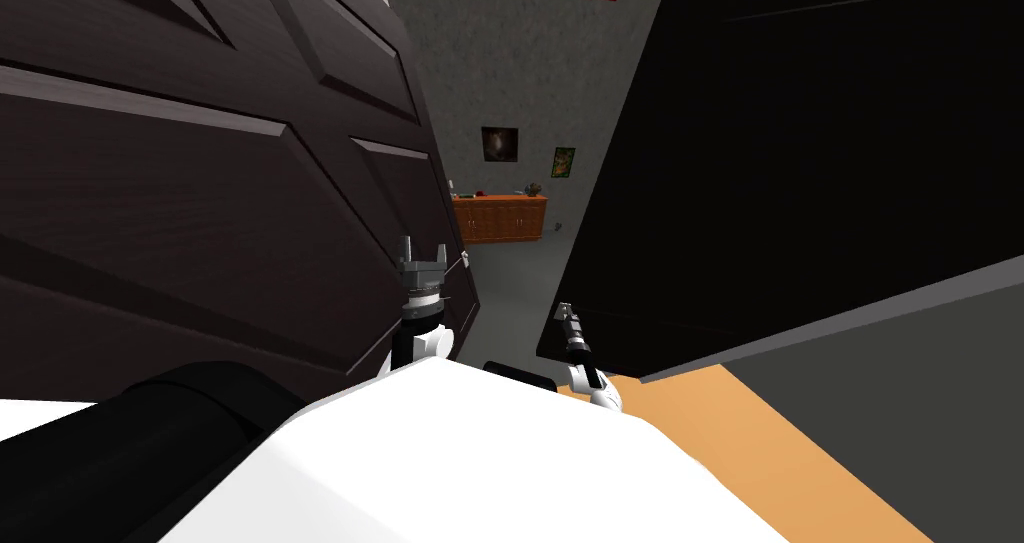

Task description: Push the door open

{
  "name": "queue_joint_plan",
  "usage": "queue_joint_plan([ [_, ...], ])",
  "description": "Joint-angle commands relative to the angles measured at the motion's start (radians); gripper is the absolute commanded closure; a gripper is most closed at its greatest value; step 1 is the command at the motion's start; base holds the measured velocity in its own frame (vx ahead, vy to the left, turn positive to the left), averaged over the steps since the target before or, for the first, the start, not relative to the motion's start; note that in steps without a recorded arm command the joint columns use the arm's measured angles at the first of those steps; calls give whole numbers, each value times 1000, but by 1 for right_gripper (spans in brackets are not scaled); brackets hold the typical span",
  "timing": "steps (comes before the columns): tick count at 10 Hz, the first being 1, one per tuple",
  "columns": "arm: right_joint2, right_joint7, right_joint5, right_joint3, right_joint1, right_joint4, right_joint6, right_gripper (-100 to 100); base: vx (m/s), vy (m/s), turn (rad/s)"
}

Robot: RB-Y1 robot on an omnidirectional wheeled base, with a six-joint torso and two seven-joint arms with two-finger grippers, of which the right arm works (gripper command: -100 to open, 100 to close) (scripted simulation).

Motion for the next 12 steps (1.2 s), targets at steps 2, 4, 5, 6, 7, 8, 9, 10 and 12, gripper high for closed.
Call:
queue_joint_plan([
  [2, -7, 17, -19, -44, -11, 22, -8, 100, 144, 107, -88],
  [4, -7, 27, -28, -66, -13, 26, -7, 100, 161, 118, -53],
  [5, -7, 30, -31, -73, -13, 27, -7, 100, 123, 93, -33],
  [6, -7, 36, -37, -87, -14, 30, -7, 100, 159, 56, -54],
  [7, -7, 41, -42, -100, -15, 32, -6, 100, 183, 115, -57],
  [8, -7, 47, -48, -113, -16, 34, -5, 100, 191, 114, -60],
  [9, -7, 51, -52, -124, -17, 36, -5, 100, 188, 100, -63],
  [10, -7, 56, -57, -135, -18, 38, -5, 100, 193, 123, -62],
  [12, -8, 64, -65, -155, -19, 42, -4, 100, 195, 88, -56],
])
